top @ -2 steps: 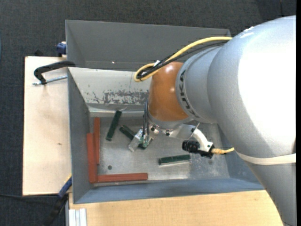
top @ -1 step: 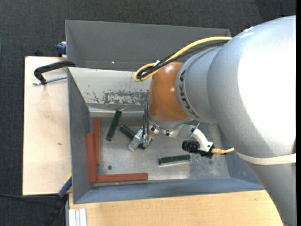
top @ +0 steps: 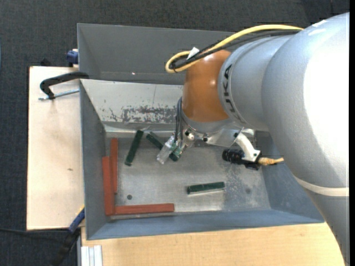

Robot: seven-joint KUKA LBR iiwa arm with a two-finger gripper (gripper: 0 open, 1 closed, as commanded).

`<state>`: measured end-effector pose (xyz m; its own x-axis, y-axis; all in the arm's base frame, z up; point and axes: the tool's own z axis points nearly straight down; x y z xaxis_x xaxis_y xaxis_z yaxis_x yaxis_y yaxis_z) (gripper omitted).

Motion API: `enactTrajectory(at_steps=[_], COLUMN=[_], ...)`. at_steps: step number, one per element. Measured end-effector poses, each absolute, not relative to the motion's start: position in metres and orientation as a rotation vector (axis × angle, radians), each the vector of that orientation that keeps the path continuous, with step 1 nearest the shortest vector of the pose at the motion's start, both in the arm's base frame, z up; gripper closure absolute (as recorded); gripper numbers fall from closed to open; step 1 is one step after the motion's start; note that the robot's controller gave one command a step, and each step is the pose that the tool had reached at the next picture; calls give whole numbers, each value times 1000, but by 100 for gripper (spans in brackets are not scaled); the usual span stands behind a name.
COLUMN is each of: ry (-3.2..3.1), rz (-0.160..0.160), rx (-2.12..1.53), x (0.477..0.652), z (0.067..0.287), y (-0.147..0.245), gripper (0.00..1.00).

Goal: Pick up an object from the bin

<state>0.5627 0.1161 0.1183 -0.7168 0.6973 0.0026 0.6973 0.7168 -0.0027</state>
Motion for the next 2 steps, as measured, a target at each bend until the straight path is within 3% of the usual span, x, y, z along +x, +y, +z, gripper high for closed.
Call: enactTrajectory(at_steps=[1,2], ry=[-2918,-2922], rz=[-1,-4], rx=[-1165,-1164], x=[566,568], z=[187,201], y=[114,115], gripper=[100,100])
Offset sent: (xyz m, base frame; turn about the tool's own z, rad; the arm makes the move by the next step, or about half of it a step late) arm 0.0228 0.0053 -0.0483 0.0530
